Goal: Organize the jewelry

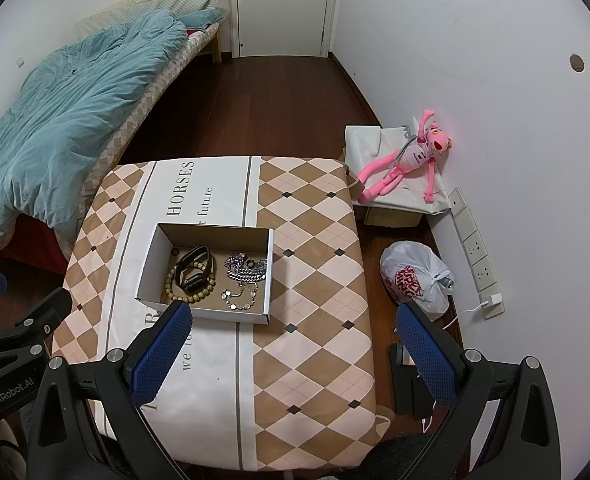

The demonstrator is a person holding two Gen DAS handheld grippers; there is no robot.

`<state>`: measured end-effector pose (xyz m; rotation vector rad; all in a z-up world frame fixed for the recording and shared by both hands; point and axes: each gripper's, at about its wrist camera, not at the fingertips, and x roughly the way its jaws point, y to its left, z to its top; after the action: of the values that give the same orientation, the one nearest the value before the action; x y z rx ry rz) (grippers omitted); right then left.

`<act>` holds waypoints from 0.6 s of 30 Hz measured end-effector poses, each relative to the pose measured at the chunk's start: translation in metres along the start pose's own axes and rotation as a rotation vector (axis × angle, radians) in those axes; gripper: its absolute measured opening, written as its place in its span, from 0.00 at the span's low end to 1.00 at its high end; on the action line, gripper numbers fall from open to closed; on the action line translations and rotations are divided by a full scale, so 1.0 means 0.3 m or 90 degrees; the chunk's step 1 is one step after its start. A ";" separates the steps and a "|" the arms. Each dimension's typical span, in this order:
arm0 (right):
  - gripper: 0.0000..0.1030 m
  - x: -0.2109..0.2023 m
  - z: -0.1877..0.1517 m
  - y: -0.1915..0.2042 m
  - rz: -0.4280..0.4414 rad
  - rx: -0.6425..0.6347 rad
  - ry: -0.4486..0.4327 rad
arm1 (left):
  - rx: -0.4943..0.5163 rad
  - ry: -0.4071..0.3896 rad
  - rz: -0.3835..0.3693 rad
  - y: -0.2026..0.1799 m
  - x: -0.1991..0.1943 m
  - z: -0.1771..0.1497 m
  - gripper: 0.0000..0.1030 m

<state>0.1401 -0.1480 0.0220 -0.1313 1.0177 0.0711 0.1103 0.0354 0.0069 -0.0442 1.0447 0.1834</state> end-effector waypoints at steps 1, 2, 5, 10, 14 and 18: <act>1.00 0.001 0.001 0.000 0.000 0.000 0.001 | 0.000 0.000 -0.001 0.000 -0.001 0.002 0.97; 1.00 0.001 0.003 0.002 0.000 0.000 0.001 | 0.000 0.000 0.000 0.000 0.000 0.001 0.97; 1.00 0.001 0.002 0.001 0.001 0.000 0.001 | -0.001 0.000 -0.002 0.000 -0.001 0.002 0.97; 1.00 0.001 0.003 0.001 0.001 0.000 0.001 | -0.001 0.001 -0.002 0.000 0.002 0.000 0.97; 1.00 0.001 0.003 0.002 0.001 0.000 0.000 | -0.001 0.001 -0.001 -0.001 0.001 0.001 0.97; 1.00 0.001 0.005 0.000 0.001 0.001 0.000 | -0.002 -0.002 0.000 0.000 0.001 0.000 0.97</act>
<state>0.1413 -0.1479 0.0226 -0.1296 1.0182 0.0716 0.1103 0.0354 0.0066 -0.0460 1.0410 0.1846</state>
